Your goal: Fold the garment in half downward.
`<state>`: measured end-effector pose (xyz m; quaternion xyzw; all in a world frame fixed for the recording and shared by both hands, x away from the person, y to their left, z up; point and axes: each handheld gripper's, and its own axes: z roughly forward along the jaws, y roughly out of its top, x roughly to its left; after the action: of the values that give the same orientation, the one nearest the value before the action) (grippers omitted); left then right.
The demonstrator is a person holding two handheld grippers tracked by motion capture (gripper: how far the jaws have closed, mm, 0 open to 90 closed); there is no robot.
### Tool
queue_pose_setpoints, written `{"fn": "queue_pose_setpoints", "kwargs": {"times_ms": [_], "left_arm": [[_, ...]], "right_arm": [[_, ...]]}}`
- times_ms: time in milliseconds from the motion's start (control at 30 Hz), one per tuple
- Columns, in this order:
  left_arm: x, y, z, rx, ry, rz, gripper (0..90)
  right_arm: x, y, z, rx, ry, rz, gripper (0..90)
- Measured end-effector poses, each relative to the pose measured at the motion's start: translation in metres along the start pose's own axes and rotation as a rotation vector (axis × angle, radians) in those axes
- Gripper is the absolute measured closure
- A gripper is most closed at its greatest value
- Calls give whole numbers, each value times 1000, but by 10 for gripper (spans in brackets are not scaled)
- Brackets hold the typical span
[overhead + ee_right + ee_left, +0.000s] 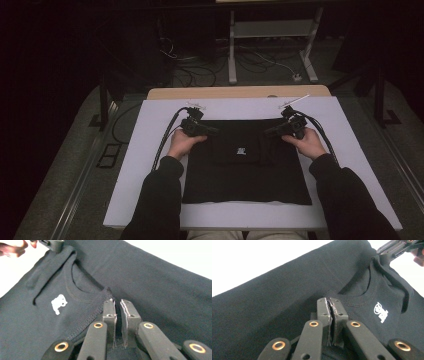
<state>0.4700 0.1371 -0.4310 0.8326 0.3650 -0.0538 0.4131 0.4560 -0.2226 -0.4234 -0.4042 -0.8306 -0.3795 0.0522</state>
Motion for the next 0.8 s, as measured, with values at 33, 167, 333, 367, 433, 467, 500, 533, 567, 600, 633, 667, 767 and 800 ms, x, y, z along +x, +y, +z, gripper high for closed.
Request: {"fn": "queue_pose_setpoints", "kwargs": {"times_ms": [33, 167, 333, 367, 433, 467, 500, 533, 567, 600, 633, 667, 767, 800], "left_arm": [[0, 0, 0, 0, -2, -1, 869], [-2, 1, -3, -8, -10, 3, 874], [-7, 4, -9, -10, -16, 20, 876], [-8, 4, -10, -14, -18, 24, 876], [-10, 5, -12, -19, -18, 21, 877], [-10, 5, -14, -21, -19, 26, 877], [-12, 6, -15, -22, -20, 23, 877], [-12, 6, -17, -23, -22, 27, 877], [-13, 7, -19, -25, -23, 29, 877], [-14, 7, -20, -31, -21, 26, 877], [-15, 7, -22, -31, -21, 30, 876], [-15, 8, -23, -38, -23, 26, 876], [-17, 8, -25, -35, -22, 33, 876], [-18, 8, -26, -36, -23, 33, 876]], "right_arm": [[0, 0, 0, -3, 3, 1, 815], [-1, -2, -3, -9, 25, 8, 816], [1, -1, -8, -19, 24, 3, 818], [1, -1, -9, -23, 25, 2, 818], [3, 0, -11, -29, 24, -6, 818], [4, 0, -12, -32, 25, -8, 818], [5, 0, -13, -35, 28, -10, 819], [6, 1, -13, -38, 27, -14, 819], [7, 1, -14, -39, 25, -14, 822], [8, 1, -16, -42, 26, -17, 823], [8, 1, -17, -46, 30, -19, 822], [9, 1, -18, -50, 37, -18, 821], [11, 2, -21, -49, 28, -26, 820], [12, 2, -22, -50, 26, -30, 821]]}}
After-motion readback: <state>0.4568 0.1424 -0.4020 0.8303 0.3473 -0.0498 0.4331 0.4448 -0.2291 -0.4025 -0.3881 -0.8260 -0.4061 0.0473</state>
